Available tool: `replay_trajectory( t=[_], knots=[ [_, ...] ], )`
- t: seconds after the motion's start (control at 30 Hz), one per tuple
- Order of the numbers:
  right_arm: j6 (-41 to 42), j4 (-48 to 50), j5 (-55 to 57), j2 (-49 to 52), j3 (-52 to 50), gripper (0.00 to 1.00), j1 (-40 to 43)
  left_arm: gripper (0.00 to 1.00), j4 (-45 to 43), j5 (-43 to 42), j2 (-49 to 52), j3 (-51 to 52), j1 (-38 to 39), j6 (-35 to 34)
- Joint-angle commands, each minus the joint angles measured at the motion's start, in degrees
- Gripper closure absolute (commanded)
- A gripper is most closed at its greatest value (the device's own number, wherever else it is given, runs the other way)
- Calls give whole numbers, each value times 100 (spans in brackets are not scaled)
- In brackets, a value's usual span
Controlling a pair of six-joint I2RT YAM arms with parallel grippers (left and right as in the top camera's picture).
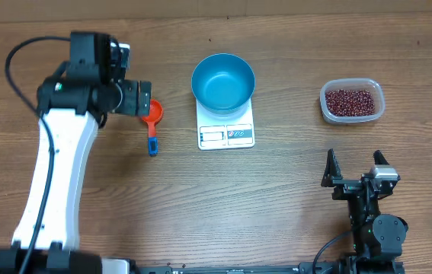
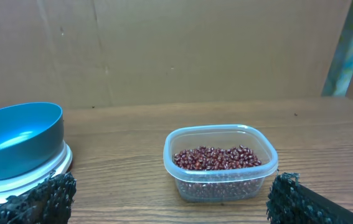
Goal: Scoop item into bowl and weigh 150g on scale
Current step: 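Move the left gripper forward over the red scoop's bowl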
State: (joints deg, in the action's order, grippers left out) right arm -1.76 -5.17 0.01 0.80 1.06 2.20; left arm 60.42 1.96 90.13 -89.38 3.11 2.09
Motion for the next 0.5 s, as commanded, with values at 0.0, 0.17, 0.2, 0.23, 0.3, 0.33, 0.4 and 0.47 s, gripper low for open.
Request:
replay_trajectory(
  t=[0.0, 0.17, 0.2, 0.23, 0.3, 0.33, 0.4, 0.47],
  knots=[
    [-24, 33, 33, -61, -61, 0, -31, 0, 103, -50, 501, -420, -125, -42],
    [-24, 33, 31, -61, -61, 0, -33, 0, 153, -52, 981, -450, -295, -35],
    [-24, 33, 31, -61, -61, 0, -31, 0, 181, -50, 1071, -448, -323, -33],
    [-24, 33, 31, -61, -61, 0, -31, 0, 219, -48, 1147, -448, -341, -31],
    [-24, 33, 33, -61, -61, 0, -31, 0, 269, -48, 1290, -448, -348, 42],
    [-24, 33, 31, -61, -61, 0, -31, 0, 286, -48, 1373, -448, -348, 66],
    [-24, 33, 31, -61, -61, 0, -33, 1, 304, -48, 1526, -448, -341, 74],
    [-24, 33, 31, -61, -61, 0, -33, 1, 299, -52, 1692, -448, -332, 70]
  ],
)
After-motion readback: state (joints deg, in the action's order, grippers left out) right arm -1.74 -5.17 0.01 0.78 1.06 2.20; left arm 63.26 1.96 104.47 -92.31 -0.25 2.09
